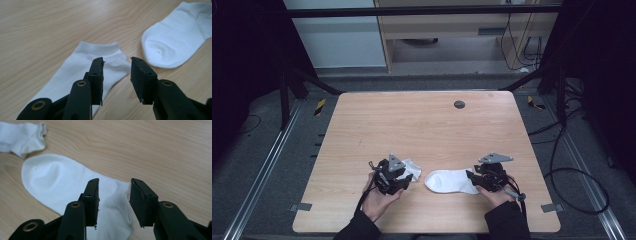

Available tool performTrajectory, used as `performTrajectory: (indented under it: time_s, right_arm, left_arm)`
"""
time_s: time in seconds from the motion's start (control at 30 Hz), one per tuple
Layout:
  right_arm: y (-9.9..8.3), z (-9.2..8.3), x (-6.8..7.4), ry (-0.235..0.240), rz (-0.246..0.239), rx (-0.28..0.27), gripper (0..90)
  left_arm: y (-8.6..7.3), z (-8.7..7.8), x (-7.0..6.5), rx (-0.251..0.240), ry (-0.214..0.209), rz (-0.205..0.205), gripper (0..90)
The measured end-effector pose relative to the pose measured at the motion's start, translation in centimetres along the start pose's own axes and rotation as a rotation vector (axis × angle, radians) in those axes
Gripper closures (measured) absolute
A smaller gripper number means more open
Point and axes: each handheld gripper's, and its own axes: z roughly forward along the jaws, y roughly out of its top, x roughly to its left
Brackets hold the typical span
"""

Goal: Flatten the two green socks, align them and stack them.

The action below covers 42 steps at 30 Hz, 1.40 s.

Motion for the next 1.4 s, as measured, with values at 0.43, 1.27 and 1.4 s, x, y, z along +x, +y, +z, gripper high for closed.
performTrajectory:
  time_s: [0.43, 1.27, 1.4]
  right_arm:
    - [-2.0, 0.6, -1.3, -0.008, -0.011, 0.061, 64.9]
    - [-1.2, 0.5, 1.0, 0.075, -0.065, 0.050, 85.5]
    - [-1.1, 1.1, 2.1, 0.093, -0.078, 0.055, 85.4]
  left_arm:
    - [1.6, 3.8, -2.8, 0.056, -0.054, 0.033, 62.9]
    - [0.4, 3.1, -2.5, 0.127, -0.043, 0.058, 88.6]
    - [-0.6, 2.0, -1.7, 0.125, -0.026, 0.046, 88.6]
